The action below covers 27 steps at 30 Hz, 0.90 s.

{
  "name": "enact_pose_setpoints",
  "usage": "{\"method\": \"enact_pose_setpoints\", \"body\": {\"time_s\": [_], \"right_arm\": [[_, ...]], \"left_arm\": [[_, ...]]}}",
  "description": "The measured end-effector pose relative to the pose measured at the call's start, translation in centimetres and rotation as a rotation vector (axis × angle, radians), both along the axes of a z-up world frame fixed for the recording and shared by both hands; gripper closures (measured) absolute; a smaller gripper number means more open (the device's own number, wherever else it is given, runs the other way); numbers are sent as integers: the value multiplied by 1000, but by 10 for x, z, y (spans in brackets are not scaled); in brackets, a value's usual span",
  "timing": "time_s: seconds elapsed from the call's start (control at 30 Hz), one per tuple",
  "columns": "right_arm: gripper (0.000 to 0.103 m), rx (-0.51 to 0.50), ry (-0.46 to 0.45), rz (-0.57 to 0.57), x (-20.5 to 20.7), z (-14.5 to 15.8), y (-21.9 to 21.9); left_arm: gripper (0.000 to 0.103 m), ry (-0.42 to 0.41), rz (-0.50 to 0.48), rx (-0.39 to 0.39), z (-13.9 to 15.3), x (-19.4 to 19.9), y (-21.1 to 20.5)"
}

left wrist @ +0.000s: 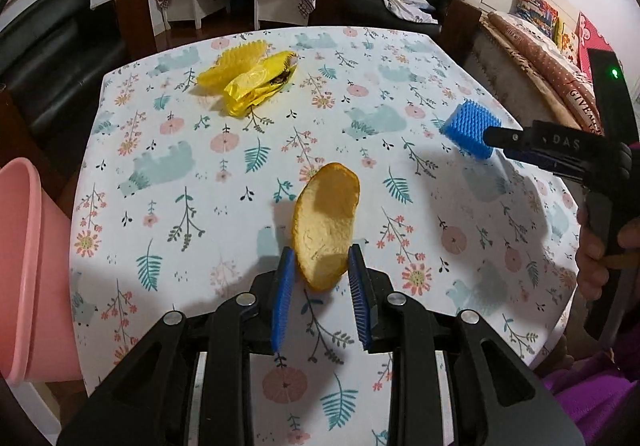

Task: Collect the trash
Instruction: 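Grasp the yellow chip with the left tool while the right tool grasps the blue foam net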

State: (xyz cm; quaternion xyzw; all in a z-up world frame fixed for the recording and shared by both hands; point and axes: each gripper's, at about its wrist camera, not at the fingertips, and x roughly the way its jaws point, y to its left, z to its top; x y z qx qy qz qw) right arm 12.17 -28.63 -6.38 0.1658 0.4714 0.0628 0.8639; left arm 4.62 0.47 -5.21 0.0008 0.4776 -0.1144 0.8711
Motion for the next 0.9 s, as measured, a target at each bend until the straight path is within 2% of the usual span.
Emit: {"method": "enact_pose_setpoints", "body": {"time_s": [0.13,0.33,0.4,0.43,0.47,0.5,0.53,0.63,0.67,0.9], "right_arm": [[53,-19,-2,-7,14,-3,5],[56,-107,-34,43,24,-5,28],[73,-112,-40,78,26,-6,38],[75,-115,-39,90,26,-6,42],[82,-113,-43,99,27,-6,45],[93,-105,-49,109,27,-5,48],[95,-102,-55,128,27,-4,52],[96,-98,-77,171,23,-1,61],[96,-94,-85,185,21,1,63],[96,-60,-117,264,4,14,77]], "left_arm": [[76,-13,-2,3,0,1,-3],[76,-13,10,-23,0,2,0],[76,-17,14,-27,1,2,1],[76,-20,16,-28,1,2,0],[76,-21,19,-29,1,3,0],[77,-23,21,-29,1,3,0],[78,-26,25,-29,1,3,0],[84,-37,35,-29,3,2,1],[96,-42,41,-28,4,2,2],[100,-74,105,-50,13,1,17]]}}
